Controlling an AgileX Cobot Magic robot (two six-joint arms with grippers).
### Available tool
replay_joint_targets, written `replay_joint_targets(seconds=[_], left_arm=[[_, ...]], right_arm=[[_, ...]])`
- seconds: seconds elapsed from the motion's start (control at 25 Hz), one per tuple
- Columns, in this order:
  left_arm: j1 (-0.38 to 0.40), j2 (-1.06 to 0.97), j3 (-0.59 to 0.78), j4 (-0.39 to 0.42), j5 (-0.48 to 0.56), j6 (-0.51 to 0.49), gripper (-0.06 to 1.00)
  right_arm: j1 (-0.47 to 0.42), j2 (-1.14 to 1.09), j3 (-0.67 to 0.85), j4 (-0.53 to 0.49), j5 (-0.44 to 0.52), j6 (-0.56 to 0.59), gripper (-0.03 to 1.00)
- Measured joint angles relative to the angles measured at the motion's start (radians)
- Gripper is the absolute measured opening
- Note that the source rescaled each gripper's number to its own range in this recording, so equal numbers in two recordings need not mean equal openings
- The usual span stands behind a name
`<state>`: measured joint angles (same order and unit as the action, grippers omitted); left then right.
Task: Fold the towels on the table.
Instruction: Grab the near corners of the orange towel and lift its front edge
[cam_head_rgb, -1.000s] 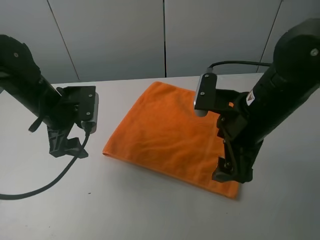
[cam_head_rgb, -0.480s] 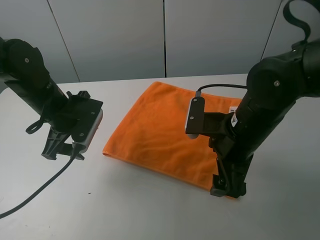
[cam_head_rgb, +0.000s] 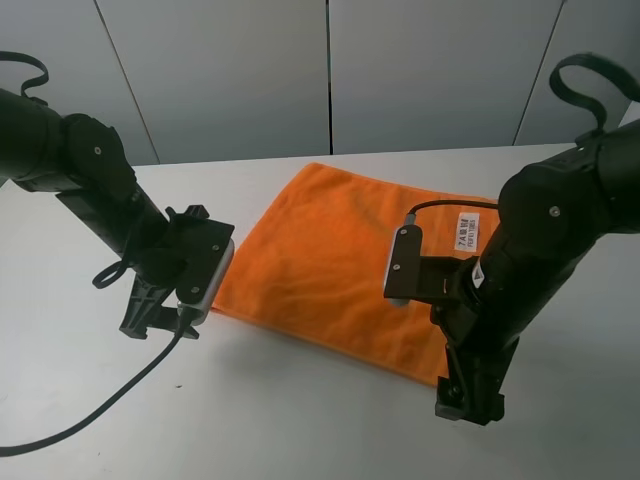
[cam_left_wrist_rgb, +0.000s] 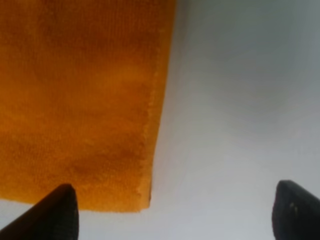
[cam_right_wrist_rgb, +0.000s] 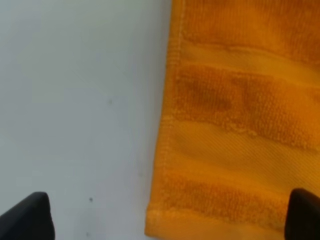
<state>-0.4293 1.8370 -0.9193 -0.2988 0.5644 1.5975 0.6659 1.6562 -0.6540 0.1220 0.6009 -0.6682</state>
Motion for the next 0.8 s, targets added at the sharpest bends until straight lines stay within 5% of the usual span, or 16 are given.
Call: replay_joint_targets(seconds=[0.8], left_arm=[[-0.014,0.027,0.0,0.046,-0.016,0.029,0.99]], right_arm=[[0.001,0.109,0.0,0.051,-0.071,0.051,1.0]])
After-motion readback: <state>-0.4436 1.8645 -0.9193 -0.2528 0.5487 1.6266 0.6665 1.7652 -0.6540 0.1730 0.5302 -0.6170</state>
